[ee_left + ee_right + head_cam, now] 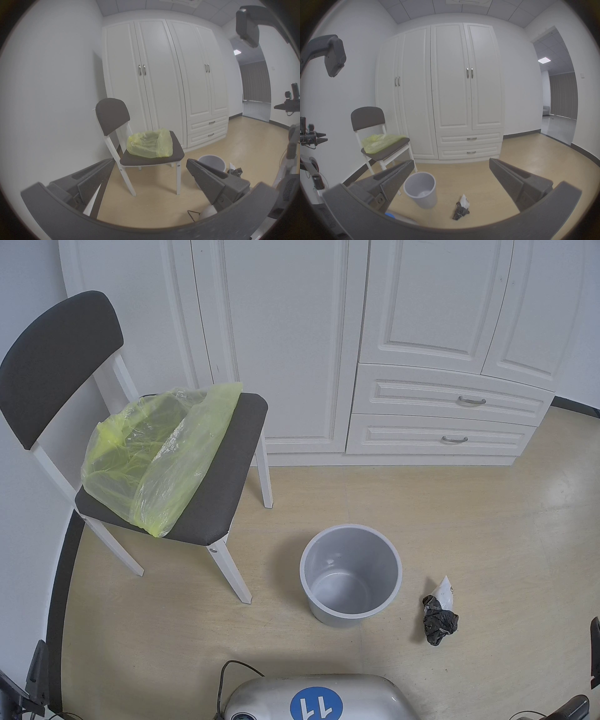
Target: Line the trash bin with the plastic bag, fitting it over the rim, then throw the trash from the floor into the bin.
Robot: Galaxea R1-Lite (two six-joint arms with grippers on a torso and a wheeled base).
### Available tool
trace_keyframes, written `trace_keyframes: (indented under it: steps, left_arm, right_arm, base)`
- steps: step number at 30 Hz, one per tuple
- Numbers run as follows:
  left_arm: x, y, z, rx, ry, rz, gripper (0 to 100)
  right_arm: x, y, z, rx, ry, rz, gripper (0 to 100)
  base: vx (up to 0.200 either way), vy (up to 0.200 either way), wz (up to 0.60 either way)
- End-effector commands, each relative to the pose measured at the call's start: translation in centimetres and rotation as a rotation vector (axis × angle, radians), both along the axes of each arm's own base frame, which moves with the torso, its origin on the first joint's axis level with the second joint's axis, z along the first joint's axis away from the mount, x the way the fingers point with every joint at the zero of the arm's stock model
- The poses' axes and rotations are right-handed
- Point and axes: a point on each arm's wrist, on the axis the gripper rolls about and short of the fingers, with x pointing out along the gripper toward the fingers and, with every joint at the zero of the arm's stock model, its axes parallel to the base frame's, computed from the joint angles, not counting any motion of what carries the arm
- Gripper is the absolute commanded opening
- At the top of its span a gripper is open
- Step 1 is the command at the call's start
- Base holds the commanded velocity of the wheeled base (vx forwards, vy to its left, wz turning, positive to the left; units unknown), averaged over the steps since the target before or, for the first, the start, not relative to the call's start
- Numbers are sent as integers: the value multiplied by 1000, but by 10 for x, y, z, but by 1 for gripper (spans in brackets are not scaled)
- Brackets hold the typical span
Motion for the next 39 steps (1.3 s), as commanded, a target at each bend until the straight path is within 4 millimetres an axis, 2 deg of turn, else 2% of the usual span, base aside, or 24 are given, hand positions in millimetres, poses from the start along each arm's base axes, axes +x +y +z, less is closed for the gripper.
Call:
trace_keyframes:
  steps: [1,3,6,8,11,15,22,25,28,36,37,39]
  left_arm:
    - [30,0,28,38,151,13,100]
    - [47,1,44,31,195,38,100]
    - [62,5,59,23,215,159,100]
    - [72,7,71,2,211,212,100]
    - [87,12,83,-124,224,267,100]
    - [112,23,84,-169,301,357,100]
    - [126,29,81,-173,359,368,100]
    - [139,19,90,-87,377,237,100]
    - [159,7,99,-52,396,162,100]
    - [213,-23,111,19,462,158,100]
    - [226,-33,111,43,486,154,100]
    - [230,-38,110,50,493,155,100]
  right_arm:
    - [0,2,10,0,137,-26,100]
    - [0,3,15,7,232,-44,100]
    - [5,3,25,10,275,-46,100]
    - [11,2,37,13,290,-52,100]
    - [22,1,58,19,313,-77,100]
    - [36,0,79,23,341,-79,100]
    - [63,-3,99,28,324,-77,100]
    - [84,-6,105,33,312,-78,100]
    - [93,-7,104,49,321,-73,100]
    - [108,-8,99,89,348,-74,100]
    - [109,-8,97,84,358,-87,100]
    - [109,-8,96,83,359,-92,100]
  base:
    - [0,0,0]
    - [0,0,0]
    - [0,0,0]
    - [0,0,0]
    - [0,0,0]
    - [0,0,0]
    - [0,0,0]
    - [0,0,0]
    - [0,0,0]
    - [0,0,0]
    - [0,0,0]
    - [0,0,0]
